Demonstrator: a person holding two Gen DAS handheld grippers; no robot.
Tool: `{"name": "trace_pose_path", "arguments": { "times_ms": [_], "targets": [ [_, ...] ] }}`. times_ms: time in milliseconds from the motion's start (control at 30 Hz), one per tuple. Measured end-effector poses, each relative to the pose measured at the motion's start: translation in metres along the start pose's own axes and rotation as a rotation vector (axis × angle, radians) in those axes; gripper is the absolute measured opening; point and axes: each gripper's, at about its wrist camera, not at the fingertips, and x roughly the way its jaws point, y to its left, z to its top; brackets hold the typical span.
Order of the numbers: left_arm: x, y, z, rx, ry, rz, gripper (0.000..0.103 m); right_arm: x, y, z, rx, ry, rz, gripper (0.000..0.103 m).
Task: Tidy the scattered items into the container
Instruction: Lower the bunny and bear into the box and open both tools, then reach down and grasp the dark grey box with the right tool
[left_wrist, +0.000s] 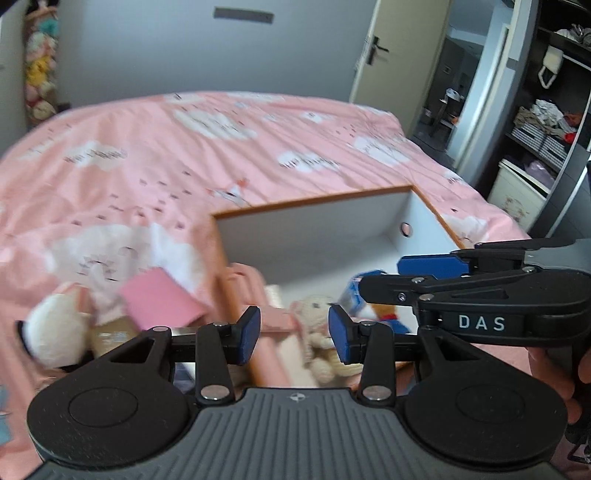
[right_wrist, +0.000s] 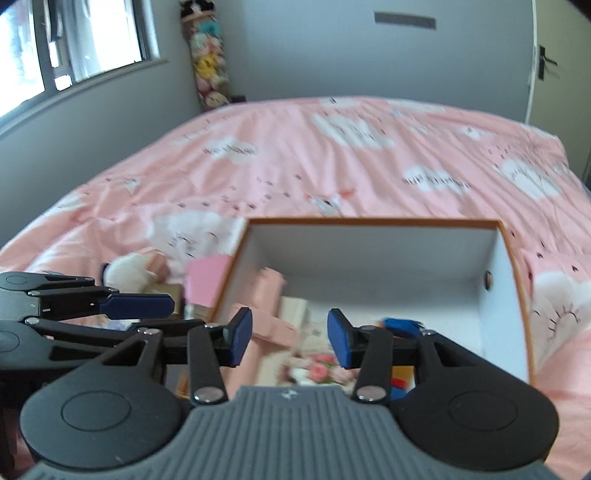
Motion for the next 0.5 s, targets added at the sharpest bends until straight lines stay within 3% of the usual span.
{"name": "trace_pose_path", "arguments": {
  "times_ms": [267,500],
  "targets": [
    [-0.037,0.039,-0.016,-0.035,0.019,0.071,0.046,0.000,0.046,-0.014,0.034,-0.021,0.092,0.056],
    [-0.052,0.078,-0.036,-0.113,0.095,0.149,0.044,0.014,0.088,-0.039,0.020,0.067,0.190,0.056]
  ]
}}
